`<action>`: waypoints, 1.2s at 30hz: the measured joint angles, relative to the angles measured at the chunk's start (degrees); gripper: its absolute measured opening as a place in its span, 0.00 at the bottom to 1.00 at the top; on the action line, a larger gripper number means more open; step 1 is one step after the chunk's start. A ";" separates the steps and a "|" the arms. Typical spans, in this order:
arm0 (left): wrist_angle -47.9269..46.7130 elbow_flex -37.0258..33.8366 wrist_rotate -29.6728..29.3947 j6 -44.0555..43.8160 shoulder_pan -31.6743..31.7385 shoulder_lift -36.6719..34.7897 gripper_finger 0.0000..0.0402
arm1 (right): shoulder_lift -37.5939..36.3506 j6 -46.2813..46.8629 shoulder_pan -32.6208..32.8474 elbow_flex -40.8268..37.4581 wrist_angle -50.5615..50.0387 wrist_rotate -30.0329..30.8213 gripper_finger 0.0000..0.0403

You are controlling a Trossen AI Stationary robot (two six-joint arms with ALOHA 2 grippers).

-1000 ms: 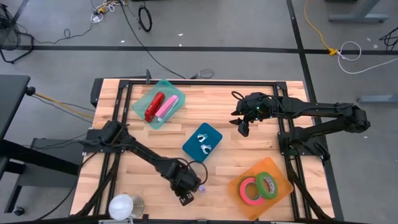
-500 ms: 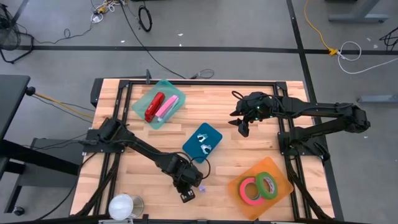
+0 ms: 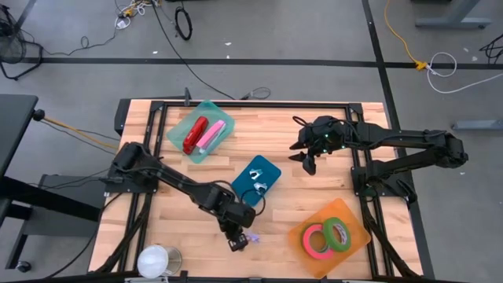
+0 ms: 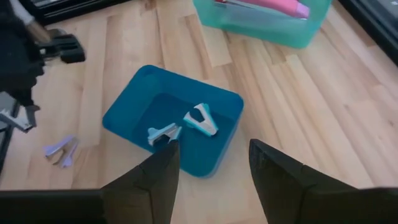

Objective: Pick and place Stapler, Stapler remover, tape
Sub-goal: Put the black staple remover into the blue bin

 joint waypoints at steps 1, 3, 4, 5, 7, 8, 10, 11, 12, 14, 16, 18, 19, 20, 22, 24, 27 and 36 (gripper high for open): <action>0.03 0.00 -0.27 0.49 0.18 -0.47 0.00 | 0.00 -0.01 0.00 0.00 0.01 -0.39 0.48; 0.32 0.00 -0.88 1.34 0.67 -1.41 0.00 | 0.00 -0.23 0.00 0.00 0.00 -1.02 0.48; 0.22 0.00 -1.28 1.59 0.91 -1.98 0.00 | 0.00 -0.26 0.00 0.00 0.00 -1.01 0.48; 0.40 0.00 -1.34 1.87 1.28 -2.43 0.00 | 0.00 -0.26 0.00 0.00 0.00 -1.01 0.48; 0.64 0.00 -2.06 2.74 2.02 -3.37 0.00 | 0.00 -0.26 0.00 0.00 0.00 -0.99 0.48; 0.67 0.00 -2.15 3.18 2.48 -3.87 0.00 | -0.01 -0.26 0.00 0.00 0.04 -1.00 0.48; 0.53 0.00 -3.01 4.33 3.33 -4.92 0.00 | -0.10 -0.26 0.00 0.00 0.14 -1.01 0.48; 0.86 0.04 -3.25 4.65 3.75 -5.44 0.00 | -0.28 -0.22 -0.01 0.00 0.07 -1.01 0.48; 0.49 0.02 -3.70 5.13 4.07 -5.94 0.00 | -0.53 -0.23 0.00 0.00 0.16 -1.01 0.48; 0.24 0.02 -3.85 6.49 5.03 -6.72 0.00 | -1.26 -0.37 0.00 0.00 0.22 -1.01 0.48; -0.20 0.02 -4.15 7.81 6.01 -7.34 0.00 | -2.25 -1.30 0.00 0.00 0.30 -1.00 0.48; -0.14 0.02 -4.20 9.09 7.11 -7.79 0.00 | -3.46 -2.46 0.00 0.00 0.90 -0.97 0.48; -0.12 0.02 -4.20 9.59 7.76 -7.89 0.00 | -3.97 -3.06 0.00 0.00 0.94 -0.93 0.48; -0.04 0.02 -4.27 10.32 8.42 -7.91 0.00 | -4.54 -3.38 0.00 0.00 1.10 -0.92 0.48; -0.15 0.02 -4.27 11.35 9.66 -7.91 0.00 | -5.60 -3.50 0.00 0.00 1.51 -0.90 0.48; -0.08 0.02 -4.23 12.60 10.87 -7.91 0.00 | -6.66 -3.41 0.00 0.00 2.23 -0.90 0.48; -0.08 0.02 -4.09 14.23 12.85 -7.91 0.00 | -7.99 -3.37 0.00 0.00 2.72 -0.90 0.48; -0.03 0.02 -4.13 20.12 18.29 -7.89 0.00 | -10.64 -2.17 -0.02 0.00 3.13 -0.83 0.48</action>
